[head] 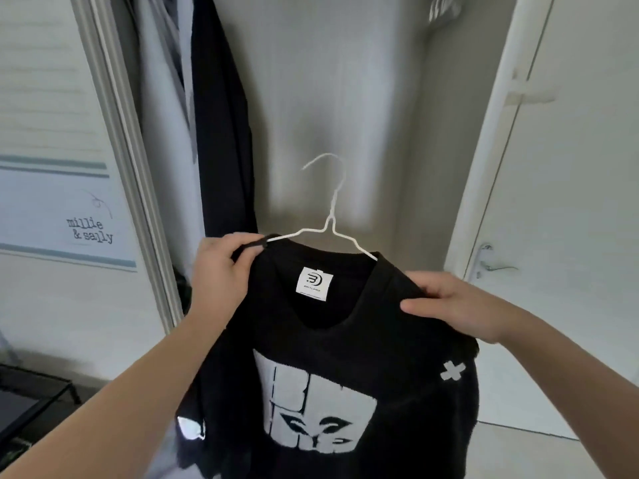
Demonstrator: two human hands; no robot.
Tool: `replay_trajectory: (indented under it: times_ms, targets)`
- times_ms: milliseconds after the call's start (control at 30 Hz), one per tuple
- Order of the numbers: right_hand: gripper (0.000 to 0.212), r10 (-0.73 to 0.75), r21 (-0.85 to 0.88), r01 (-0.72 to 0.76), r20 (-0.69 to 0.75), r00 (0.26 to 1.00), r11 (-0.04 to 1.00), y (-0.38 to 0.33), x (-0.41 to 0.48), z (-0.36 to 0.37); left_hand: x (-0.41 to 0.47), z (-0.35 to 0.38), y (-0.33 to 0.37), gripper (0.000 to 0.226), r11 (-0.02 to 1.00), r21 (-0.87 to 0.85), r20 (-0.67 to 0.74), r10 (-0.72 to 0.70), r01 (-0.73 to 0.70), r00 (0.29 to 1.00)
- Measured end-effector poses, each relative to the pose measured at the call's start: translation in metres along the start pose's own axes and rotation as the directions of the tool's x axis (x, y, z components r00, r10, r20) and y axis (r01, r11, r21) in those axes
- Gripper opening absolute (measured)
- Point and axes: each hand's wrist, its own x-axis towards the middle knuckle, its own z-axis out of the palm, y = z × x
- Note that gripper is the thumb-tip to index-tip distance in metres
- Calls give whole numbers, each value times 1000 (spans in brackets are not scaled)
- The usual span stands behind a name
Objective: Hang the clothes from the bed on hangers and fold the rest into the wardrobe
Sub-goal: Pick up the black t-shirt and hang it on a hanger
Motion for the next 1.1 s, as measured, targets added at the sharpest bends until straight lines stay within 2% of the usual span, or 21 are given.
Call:
replay_trajectory:
  times_ms: [33,133,200,333,467,567,633,733,833,967,1100]
  targets:
    - [25,-18,13,18,-28,999,1000,-11,5,-3,20,9,2,16,999,-34,11,-10,10,1000]
    - [16,-75,50,90,-247,966,995,-34,25,-10,73,31,9,14,987,-128,59,-89,96,994]
    - [12,-59,117,109,-362,930,987,-43,39,-15,104,41,13,17,989,-115,88,-81,91,993]
    - [13,-4,258,138,-461,887,956,-62,76,-21,153,54,24,33,994,-94,171,-35,51,985]
    - [11,7,339,201,-524,852,919,-80,130,-30,191,61,36,15,980,-197,243,48,1,969]
    - [16,-11,358,255,-560,828,898,-101,178,-39,220,62,40,11,961,-274,292,118,-35,949]
    - [9,-36,324,286,-602,797,902,-117,212,-49,239,62,41,8,954,-296,357,164,-55,919]
    - [11,-83,220,308,-675,733,926,-147,259,-72,265,64,47,10,948,-311,424,197,-62,884]
    - [8,-160,143,360,-708,688,922,-184,303,-100,295,66,57,15,940,-328,385,225,-95,895]
    - [7,-266,78,439,-697,666,895,-234,350,-136,329,71,74,26,939,-300,320,264,-167,910]
    - [10,-347,5,471,-670,656,882,-281,390,-167,358,86,96,53,969,-162,291,226,-185,930]
